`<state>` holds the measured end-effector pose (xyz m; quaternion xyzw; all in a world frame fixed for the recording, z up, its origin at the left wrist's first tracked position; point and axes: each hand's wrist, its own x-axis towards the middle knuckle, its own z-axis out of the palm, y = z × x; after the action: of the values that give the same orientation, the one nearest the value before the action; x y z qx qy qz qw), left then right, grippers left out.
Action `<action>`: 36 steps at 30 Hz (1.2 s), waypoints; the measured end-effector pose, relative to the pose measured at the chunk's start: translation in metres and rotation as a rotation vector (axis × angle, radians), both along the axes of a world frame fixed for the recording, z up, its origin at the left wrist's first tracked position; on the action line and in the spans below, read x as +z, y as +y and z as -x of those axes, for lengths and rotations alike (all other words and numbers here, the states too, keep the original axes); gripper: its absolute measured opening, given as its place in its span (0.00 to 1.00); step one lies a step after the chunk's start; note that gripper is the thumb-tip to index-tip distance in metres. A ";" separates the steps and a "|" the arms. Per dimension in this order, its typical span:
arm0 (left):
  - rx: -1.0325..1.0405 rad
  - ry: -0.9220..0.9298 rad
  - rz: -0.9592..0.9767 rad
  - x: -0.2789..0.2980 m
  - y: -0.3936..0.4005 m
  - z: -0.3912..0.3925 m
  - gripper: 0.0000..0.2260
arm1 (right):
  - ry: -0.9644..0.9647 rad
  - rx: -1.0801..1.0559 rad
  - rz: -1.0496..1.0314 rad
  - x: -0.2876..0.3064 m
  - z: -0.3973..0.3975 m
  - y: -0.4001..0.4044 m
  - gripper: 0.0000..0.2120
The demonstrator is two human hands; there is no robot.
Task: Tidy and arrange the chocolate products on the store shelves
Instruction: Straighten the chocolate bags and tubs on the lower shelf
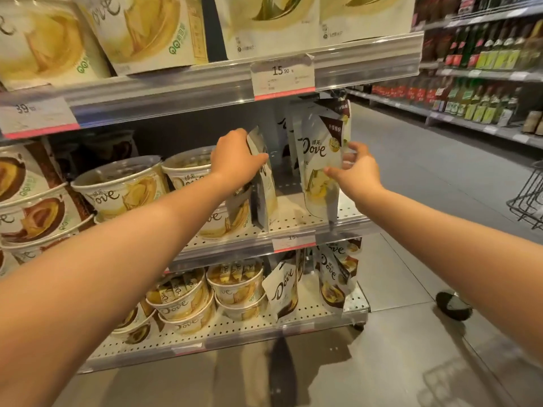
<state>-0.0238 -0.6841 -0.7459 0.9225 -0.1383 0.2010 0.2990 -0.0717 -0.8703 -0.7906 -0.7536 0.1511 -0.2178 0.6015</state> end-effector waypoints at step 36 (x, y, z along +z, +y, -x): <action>-0.084 0.196 0.083 0.016 0.012 -0.045 0.22 | 0.158 0.019 -0.208 0.003 -0.046 -0.089 0.09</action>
<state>0.0212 -0.6720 -0.7298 0.9179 -0.1385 0.1029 0.3573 -0.0258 -0.9590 -0.7878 -0.7033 0.2126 -0.1354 0.6647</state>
